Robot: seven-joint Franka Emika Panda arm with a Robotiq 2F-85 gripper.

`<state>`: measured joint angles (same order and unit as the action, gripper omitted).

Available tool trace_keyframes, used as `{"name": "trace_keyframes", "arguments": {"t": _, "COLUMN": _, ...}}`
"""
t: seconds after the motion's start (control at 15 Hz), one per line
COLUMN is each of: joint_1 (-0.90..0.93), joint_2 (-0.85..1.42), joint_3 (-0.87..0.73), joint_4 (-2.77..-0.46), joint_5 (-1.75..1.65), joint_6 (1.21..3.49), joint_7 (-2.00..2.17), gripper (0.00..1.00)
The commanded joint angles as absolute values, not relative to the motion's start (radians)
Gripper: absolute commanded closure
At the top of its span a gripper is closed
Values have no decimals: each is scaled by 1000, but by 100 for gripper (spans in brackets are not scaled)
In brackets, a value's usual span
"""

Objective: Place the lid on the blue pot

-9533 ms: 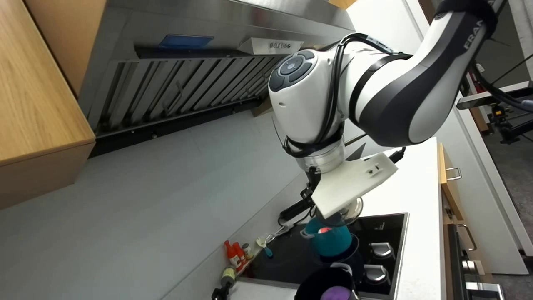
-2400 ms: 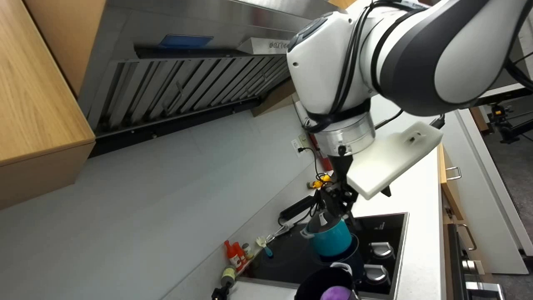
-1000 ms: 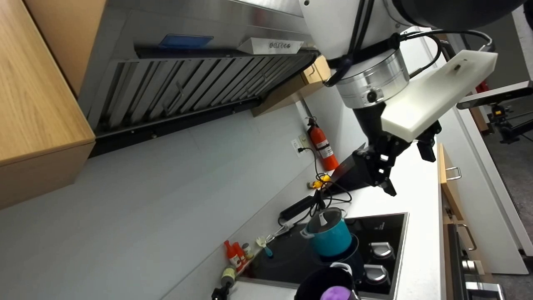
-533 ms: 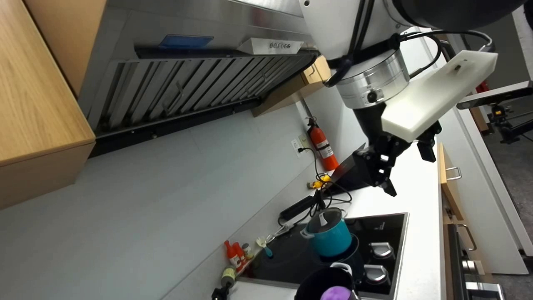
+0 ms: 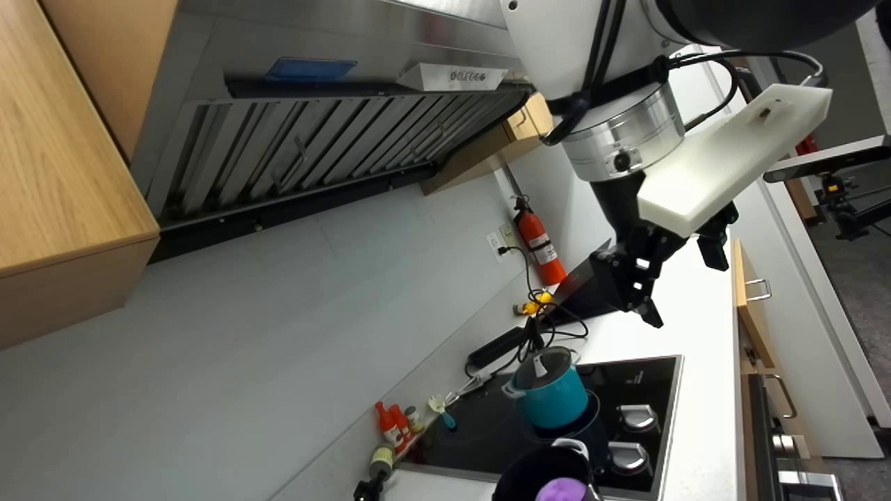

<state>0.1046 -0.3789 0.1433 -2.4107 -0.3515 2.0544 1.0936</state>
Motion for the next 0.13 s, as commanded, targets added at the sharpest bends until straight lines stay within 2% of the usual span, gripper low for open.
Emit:
{"name": "trace_keyframes", "arguments": {"t": 0.0, "joint_1": 75, "joint_2": -380, "joint_3": 171, "joint_4": -2410, "joint_5": -339, "joint_6": 2055, "joint_7": 1084, "gripper": 0}}
{"name": "trace_keyframes", "arguments": {"t": 0.07, "joint_1": 75, "joint_2": -380, "joint_3": 171, "joint_4": -2410, "joint_5": -339, "joint_6": 2055, "joint_7": 1084, "gripper": 0}}
